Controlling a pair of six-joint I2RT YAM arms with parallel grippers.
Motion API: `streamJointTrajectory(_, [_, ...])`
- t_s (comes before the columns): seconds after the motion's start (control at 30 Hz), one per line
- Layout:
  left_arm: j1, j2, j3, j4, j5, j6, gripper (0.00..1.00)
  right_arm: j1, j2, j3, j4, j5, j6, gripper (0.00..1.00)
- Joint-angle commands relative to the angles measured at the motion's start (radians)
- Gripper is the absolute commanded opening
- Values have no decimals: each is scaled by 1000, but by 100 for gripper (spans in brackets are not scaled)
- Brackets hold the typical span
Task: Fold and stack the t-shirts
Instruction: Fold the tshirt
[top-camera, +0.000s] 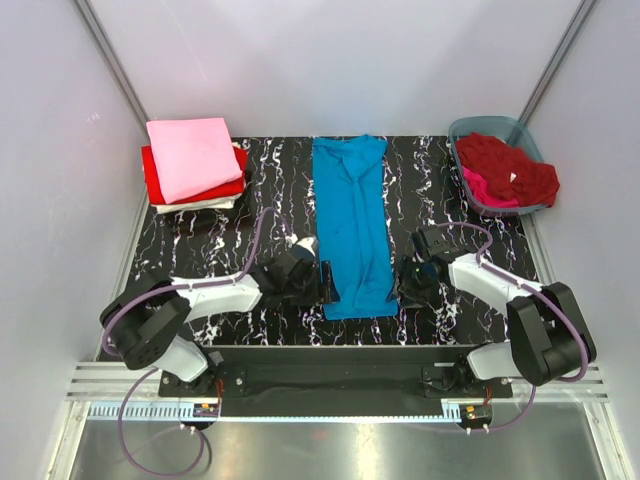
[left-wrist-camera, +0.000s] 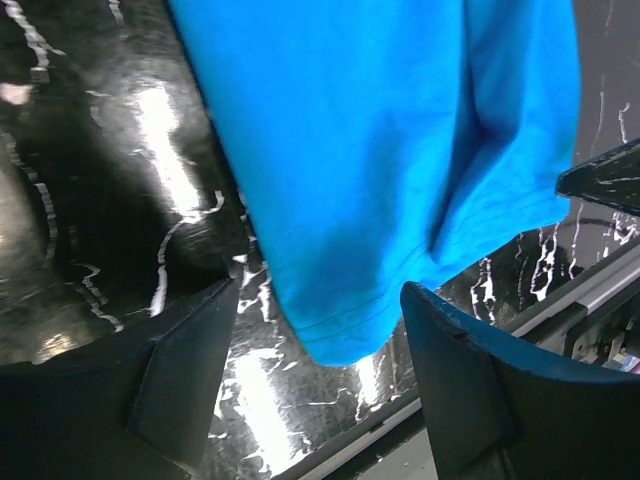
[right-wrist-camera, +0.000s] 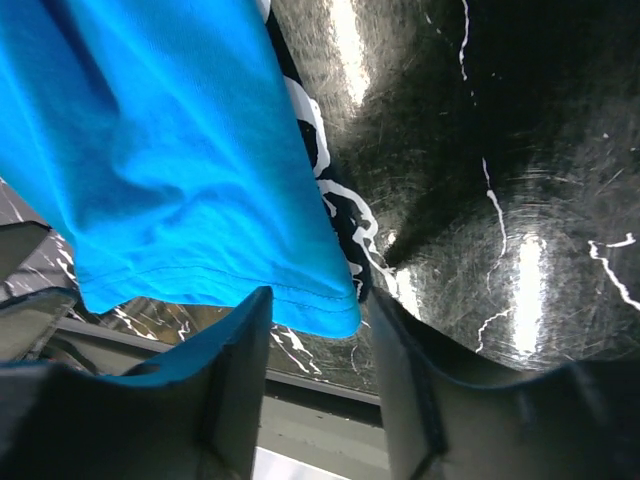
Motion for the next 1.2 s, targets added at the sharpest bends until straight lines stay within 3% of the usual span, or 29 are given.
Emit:
streamJointTrajectory(0.0, [-25, 22, 8, 3, -7, -29, 73, 4, -12, -4, 47, -26, 12, 47])
streamJointTrajectory(0.13, [-46, 5, -4, -13, -27, -59, 72, 4, -1, -8, 53, -41, 3, 31])
streamJointTrajectory(0.3, [-83, -14, -6, -104, -73, -102, 69, 4, -12, -19, 50, -50, -8, 0])
streamJointTrajectory(0.5, [-114, -45, 1, -181, -170, -148, 67, 4, -61, -48, 48, -55, 12, 0])
streamJointTrajectory(0.83, [-129, 50, 57, -186, -184, -145, 65, 4, -81, -59, 44, -69, 18, 0])
streamJointTrajectory(0.93, [-137, 65, 62, -164, -172, -145, 55, 4, -89, -65, 45, -73, 21, 0])
streamJointTrajectory(0.97, [-139, 70, 67, -161, -167, -144, 45, 4, -92, -65, 45, -76, 23, 0])
streamJointTrajectory(1.17, [-165, 99, 96, -161, -149, -125, 12, 6, -118, -77, 44, -87, 27, 0])
